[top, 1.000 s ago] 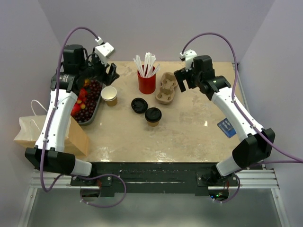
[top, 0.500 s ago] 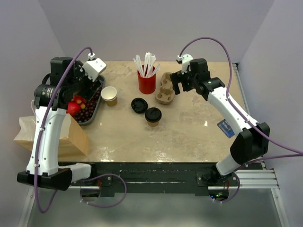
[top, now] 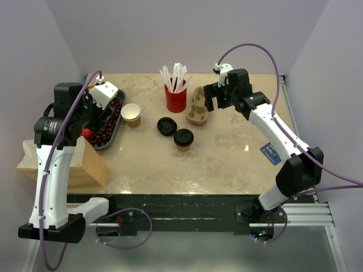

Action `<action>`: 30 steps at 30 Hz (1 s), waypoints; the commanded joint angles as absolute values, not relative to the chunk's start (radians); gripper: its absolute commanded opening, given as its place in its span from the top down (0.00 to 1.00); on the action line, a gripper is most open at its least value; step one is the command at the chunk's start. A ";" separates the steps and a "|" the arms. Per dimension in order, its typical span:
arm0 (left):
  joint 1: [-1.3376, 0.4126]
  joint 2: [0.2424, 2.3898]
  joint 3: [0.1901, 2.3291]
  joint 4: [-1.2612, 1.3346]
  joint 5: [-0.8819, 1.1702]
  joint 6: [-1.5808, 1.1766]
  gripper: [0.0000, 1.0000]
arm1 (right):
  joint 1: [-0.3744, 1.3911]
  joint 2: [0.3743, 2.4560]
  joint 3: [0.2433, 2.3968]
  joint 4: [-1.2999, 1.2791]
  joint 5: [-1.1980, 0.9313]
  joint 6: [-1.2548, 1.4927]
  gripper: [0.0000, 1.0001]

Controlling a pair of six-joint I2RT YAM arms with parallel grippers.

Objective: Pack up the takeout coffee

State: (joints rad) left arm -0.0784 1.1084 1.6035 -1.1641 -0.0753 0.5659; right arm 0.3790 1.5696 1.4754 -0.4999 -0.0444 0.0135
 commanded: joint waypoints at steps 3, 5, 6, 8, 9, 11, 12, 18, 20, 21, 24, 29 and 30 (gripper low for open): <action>-0.067 1.066 1.588 -1.195 -0.204 0.687 0.27 | 0.379 1.545 1.509 -0.492 -0.095 -0.027 0.01; -0.067 1.058 1.591 -1.227 -0.203 0.725 0.27 | 0.379 1.545 1.503 -0.494 -0.146 -0.092 0.01; -0.067 1.046 1.589 -1.233 -0.193 0.750 0.27 | 0.380 1.545 1.502 -0.492 -0.176 -0.107 0.01; -0.067 1.043 1.582 -1.242 -0.160 0.752 0.27 | 0.379 1.558 1.499 -0.500 -0.207 -0.193 0.01; -0.067 1.046 1.583 -1.250 -0.140 0.730 0.27 | 0.379 1.565 1.499 -0.491 -0.207 -0.215 0.05; -0.067 1.051 1.579 -1.285 -0.065 0.710 0.28 | 0.376 1.603 1.506 -0.471 -0.204 -0.262 0.10; -0.067 1.051 1.572 -1.293 -0.045 0.695 0.28 | 0.376 1.620 1.517 -0.468 -0.224 -0.296 0.20; -0.067 1.028 1.517 -1.315 0.026 0.689 0.30 | 0.374 1.836 1.676 -0.531 -0.281 -0.535 0.44; -0.067 1.029 1.516 -1.315 0.035 0.695 0.30 | 0.373 1.894 1.747 -0.543 -0.258 -0.532 0.48; -0.067 1.034 1.519 -1.315 0.040 0.696 0.30 | 0.373 1.946 1.770 -0.551 -0.252 -0.525 0.50; -0.067 1.046 1.522 -1.315 0.055 0.693 0.30 | 0.374 2.031 1.836 -0.542 -0.258 -0.503 0.50; -0.067 1.052 1.508 -1.315 0.093 0.686 0.31 | 0.373 2.134 1.939 -0.577 -0.288 -0.547 0.49; -0.069 1.054 1.508 -1.315 0.097 0.686 0.32 | 0.373 2.147 1.951 -0.593 -0.290 -0.557 0.49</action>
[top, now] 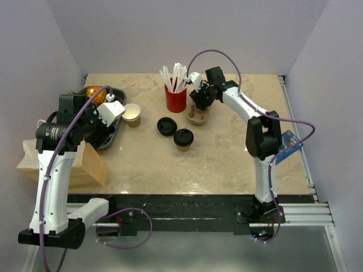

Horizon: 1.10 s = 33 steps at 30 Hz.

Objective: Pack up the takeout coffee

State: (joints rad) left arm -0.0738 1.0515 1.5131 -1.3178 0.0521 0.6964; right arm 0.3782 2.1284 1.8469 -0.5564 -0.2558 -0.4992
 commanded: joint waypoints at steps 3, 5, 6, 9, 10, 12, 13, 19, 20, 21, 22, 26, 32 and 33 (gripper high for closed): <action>-0.069 1.060 1.506 -1.315 0.103 0.686 0.32 | 0.374 2.178 1.967 -0.585 -0.279 -0.586 0.49; -0.069 1.062 1.506 -1.313 0.107 0.683 0.32 | 0.374 2.190 1.973 -0.581 -0.272 -0.600 0.48; -0.068 1.065 1.505 -1.312 0.109 0.683 0.32 | 0.373 2.197 1.976 -0.580 -0.268 -0.603 0.48; -0.069 1.068 1.499 -1.307 0.118 0.670 0.33 | 0.373 2.215 1.988 -0.580 -0.258 -0.614 0.48; -0.069 1.071 1.500 -1.304 0.124 0.667 0.33 | 0.371 2.220 1.993 -0.580 -0.255 -0.617 0.48; -0.069 1.075 1.497 -1.302 0.130 0.661 0.33 | 0.368 2.232 1.997 -0.583 -0.253 -0.623 0.48; -0.069 1.077 1.499 -1.299 0.133 0.658 0.33 | 0.367 2.235 2.002 -0.586 -0.256 -0.627 0.48; -0.069 1.091 1.499 -1.295 0.135 0.657 0.33 | 0.356 2.256 2.016 -0.624 -0.265 -0.641 0.52; -0.068 1.092 1.499 -1.293 0.135 0.655 0.34 | 0.356 2.256 2.014 -0.624 -0.265 -0.641 0.53; -0.067 1.094 1.500 -1.292 0.138 0.655 0.34 | 0.353 2.252 2.011 -0.620 -0.270 -0.641 0.54; -0.069 1.097 1.499 -1.290 0.141 0.652 0.34 | 0.351 2.249 2.005 -0.618 -0.271 -0.640 0.55; -0.069 1.101 1.494 -1.287 0.143 0.653 0.34 | 0.351 2.247 2.003 -0.617 -0.270 -0.644 0.62; -0.069 1.103 1.480 -1.281 0.149 0.655 0.34 | 0.350 2.229 1.994 -0.611 -0.275 -0.652 0.73; -0.069 1.104 1.477 -1.278 0.152 0.655 0.34 | 0.350 2.226 1.993 -0.609 -0.275 -0.652 0.74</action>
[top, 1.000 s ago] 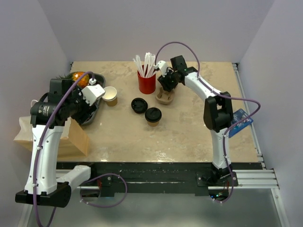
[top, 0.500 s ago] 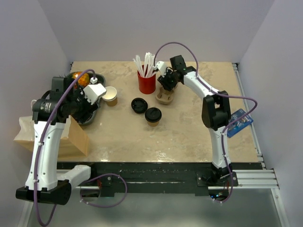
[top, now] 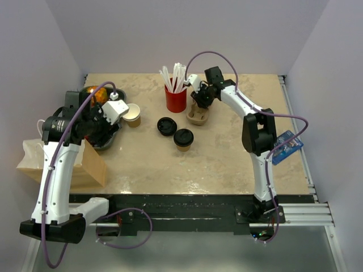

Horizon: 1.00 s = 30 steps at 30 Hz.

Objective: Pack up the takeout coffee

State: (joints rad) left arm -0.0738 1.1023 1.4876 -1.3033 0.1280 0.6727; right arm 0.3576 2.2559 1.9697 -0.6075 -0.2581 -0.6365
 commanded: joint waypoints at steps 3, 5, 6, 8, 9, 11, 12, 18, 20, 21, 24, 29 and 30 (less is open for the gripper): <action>-0.068 1.108 1.473 -1.270 0.164 0.655 0.34 | 0.350 2.204 1.970 -0.588 -0.270 -0.653 0.76; -0.068 1.112 1.471 -1.270 0.170 0.655 0.34 | 0.351 2.183 1.948 -0.565 -0.261 -0.657 0.80; -0.067 1.114 1.471 -1.270 0.173 0.655 0.34 | 0.350 2.175 1.942 -0.555 -0.256 -0.657 0.80; -0.069 1.118 1.473 -1.269 0.179 0.657 0.34 | 0.350 2.143 1.911 -0.519 -0.250 -0.657 0.83; -0.068 1.120 1.471 -1.269 0.181 0.658 0.34 | 0.350 2.131 1.901 -0.503 -0.247 -0.657 0.84; -0.069 1.124 1.468 -1.264 0.189 0.658 0.34 | 0.348 2.105 1.865 -0.467 -0.250 -0.657 0.87; -0.068 1.124 1.468 -1.262 0.190 0.658 0.35 | 0.351 2.082 1.855 -0.454 -0.252 -0.657 0.88; -0.069 1.129 1.454 -1.252 0.212 0.657 0.35 | 0.351 2.013 1.799 -0.403 -0.256 -0.658 0.91; -0.069 1.131 1.448 -1.249 0.219 0.657 0.35 | 0.350 2.011 1.799 -0.406 -0.255 -0.657 0.91; -0.069 1.131 1.445 -1.246 0.221 0.657 0.35 | 0.351 2.014 1.807 -0.414 -0.255 -0.664 0.91; -0.069 1.131 1.433 -1.244 0.225 0.657 0.35 | 0.347 2.060 1.850 -0.469 -0.256 -0.658 0.72; -0.069 1.127 1.424 -1.247 0.248 0.652 0.35 | 0.328 2.123 1.894 -0.503 -0.291 -0.563 0.57; -0.069 1.129 1.422 -1.250 0.250 0.655 0.35 | 0.330 2.128 1.899 -0.503 -0.294 -0.557 0.54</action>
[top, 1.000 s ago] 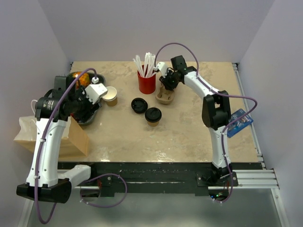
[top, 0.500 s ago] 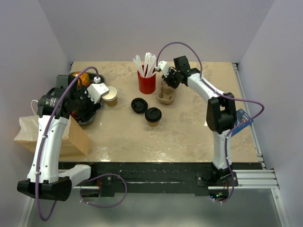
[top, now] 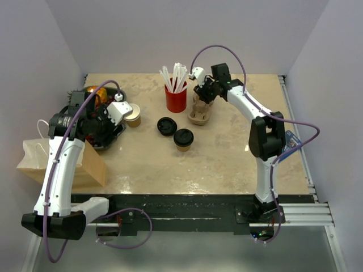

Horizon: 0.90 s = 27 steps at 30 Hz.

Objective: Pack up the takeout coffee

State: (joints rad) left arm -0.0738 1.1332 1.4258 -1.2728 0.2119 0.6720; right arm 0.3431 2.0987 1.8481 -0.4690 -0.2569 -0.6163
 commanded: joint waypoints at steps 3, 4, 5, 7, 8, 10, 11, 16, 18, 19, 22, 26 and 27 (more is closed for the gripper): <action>-0.069 1.127 1.419 -1.255 0.250 0.655 0.35 | 0.322 2.148 1.913 -0.509 -0.325 -0.578 0.48; -0.069 1.126 1.419 -1.255 0.252 0.653 0.35 | 0.318 2.155 1.922 -0.517 -0.339 -0.584 0.47; -0.069 1.124 1.416 -1.258 0.253 0.653 0.35 | 0.314 2.172 1.934 -0.540 -0.351 -0.592 0.47; -0.069 1.121 1.413 -1.264 0.256 0.652 0.35 | 0.302 2.186 1.957 -0.551 -0.371 -0.598 0.46; -0.068 1.121 1.413 -1.264 0.258 0.653 0.35 | 0.299 2.190 1.962 -0.552 -0.374 -0.597 0.46; -0.069 1.117 1.411 -1.266 0.259 0.647 0.35 | 0.287 2.207 1.979 -0.560 -0.397 -0.600 0.44; -0.069 1.115 1.411 -1.266 0.258 0.646 0.35 | 0.284 2.212 1.980 -0.560 -0.403 -0.598 0.44; -0.067 1.109 1.405 -1.267 0.258 0.641 0.36 | 0.279 2.241 1.997 -0.560 -0.454 -0.620 0.43; -0.067 1.108 1.405 -1.270 0.253 0.641 0.36 | 0.279 2.250 2.019 -0.580 -0.471 -0.633 0.44; -0.067 1.108 1.405 -1.273 0.252 0.640 0.36 | 0.279 2.259 2.026 -0.589 -0.480 -0.640 0.44; -0.066 1.108 1.405 -1.276 0.249 0.643 0.36 | 0.279 2.261 2.031 -0.609 -0.505 -0.658 0.44; -0.067 1.108 1.404 -1.278 0.247 0.640 0.36 | 0.279 2.263 2.026 -0.633 -0.534 -0.680 0.44; -0.067 1.108 1.402 -1.278 0.247 0.640 0.36 | 0.278 2.264 2.028 -0.634 -0.529 -0.681 0.44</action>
